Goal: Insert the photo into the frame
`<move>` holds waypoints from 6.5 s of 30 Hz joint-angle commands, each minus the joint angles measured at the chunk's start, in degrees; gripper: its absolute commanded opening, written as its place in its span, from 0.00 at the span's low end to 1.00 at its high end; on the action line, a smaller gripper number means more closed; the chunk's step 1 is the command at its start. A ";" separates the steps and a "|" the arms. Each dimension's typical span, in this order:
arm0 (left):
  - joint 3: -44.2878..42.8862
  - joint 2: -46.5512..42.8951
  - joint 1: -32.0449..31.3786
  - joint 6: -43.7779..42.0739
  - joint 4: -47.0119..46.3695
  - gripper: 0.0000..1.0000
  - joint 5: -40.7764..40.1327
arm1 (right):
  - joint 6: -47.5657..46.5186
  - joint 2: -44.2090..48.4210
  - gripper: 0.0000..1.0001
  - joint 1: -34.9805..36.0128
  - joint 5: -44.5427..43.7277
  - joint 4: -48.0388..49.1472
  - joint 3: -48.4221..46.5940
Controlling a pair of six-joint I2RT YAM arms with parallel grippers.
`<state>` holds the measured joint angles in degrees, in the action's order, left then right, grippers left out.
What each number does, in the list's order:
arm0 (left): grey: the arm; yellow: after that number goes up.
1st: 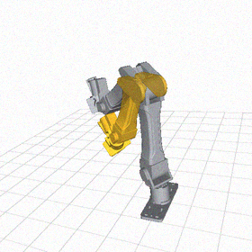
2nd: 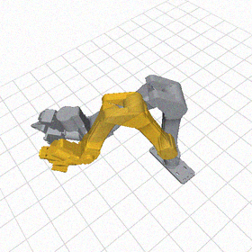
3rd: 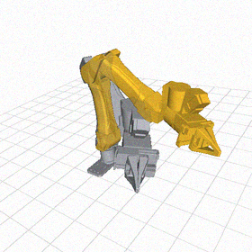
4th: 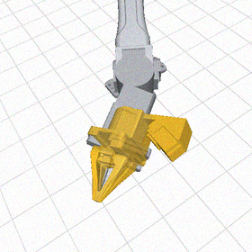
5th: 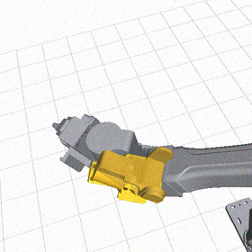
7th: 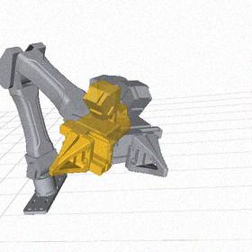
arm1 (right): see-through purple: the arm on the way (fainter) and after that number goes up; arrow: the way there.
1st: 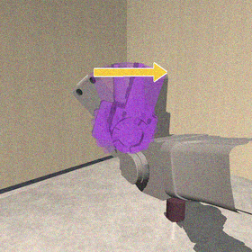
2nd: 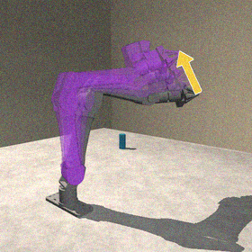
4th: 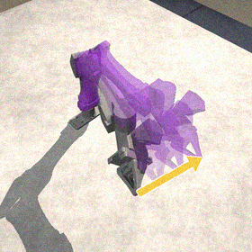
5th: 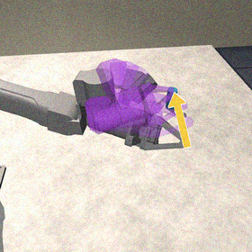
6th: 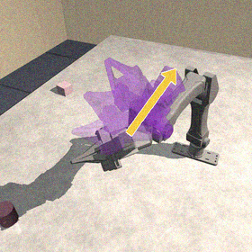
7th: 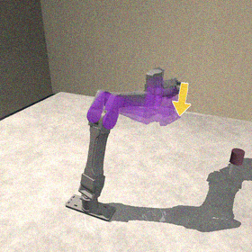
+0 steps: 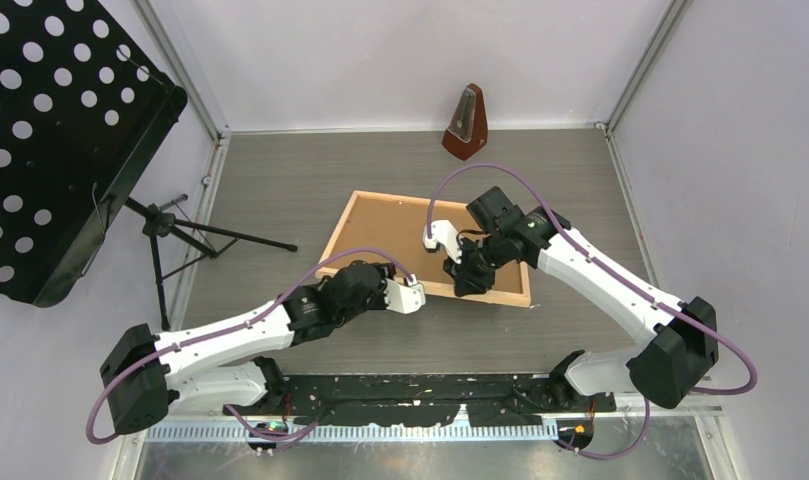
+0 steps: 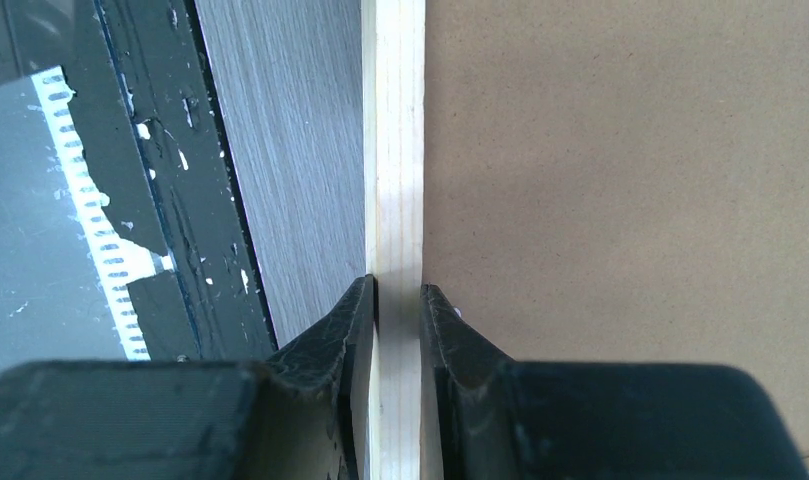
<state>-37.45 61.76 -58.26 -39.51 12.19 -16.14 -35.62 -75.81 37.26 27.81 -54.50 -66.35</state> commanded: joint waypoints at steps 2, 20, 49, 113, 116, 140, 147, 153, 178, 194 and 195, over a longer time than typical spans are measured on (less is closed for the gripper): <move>-0.18 0.58 -0.80 -0.72 -4.40 0.36 -2.40 | 1.12 1.14 0.06 -0.43 1.39 1.63 -3.34; -2.13 2.25 -1.15 -0.50 -4.06 0.00 -4.86 | 3.07 3.37 0.66 -0.69 -4.30 2.20 -3.81; -28.10 5.12 -0.54 2.27 25.76 0.00 3.91 | 0.09 18.76 0.96 -1.06 -16.10 0.60 -6.13; -33.96 -1.15 3.16 3.12 29.85 0.92 4.86 | -7.12 11.40 0.06 6.75 -24.99 9.83 -3.95; -34.37 -2.38 4.40 3.24 27.86 1.00 2.94 | -5.85 10.97 0.06 6.82 -24.07 7.43 -7.42; -31.67 -13.55 19.23 10.93 24.40 1.00 6.82 | 22.17 -7.18 0.06 -7.91 -1.12 -1.68 -34.36; -30.89 -13.34 19.48 11.15 24.42 1.00 7.09 | 22.23 -12.36 0.06 -8.50 -2.18 -4.60 -41.25; -29.74 -13.75 19.49 11.04 24.29 1.00 7.09 | 21.03 -15.36 0.06 -8.43 -5.01 -7.83 -46.29; -28.74 -13.43 19.59 11.39 24.75 1.00 6.74 | 21.37 -14.21 0.05 -8.27 -0.71 -13.15 -52.82; -26.19 -12.81 20.00 12.71 23.77 0.99 7.67 | 33.20 -11.73 0.05 -17.21 14.35 -2.85 -39.09; -25.92 -12.85 20.01 12.74 23.70 1.00 7.70 | 33.57 -11.73 0.05 -17.56 14.79 -2.34 -37.93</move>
<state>-64.18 49.01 -38.54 -27.83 38.76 -9.39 -6.52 -91.35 21.91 34.17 -68.93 -105.16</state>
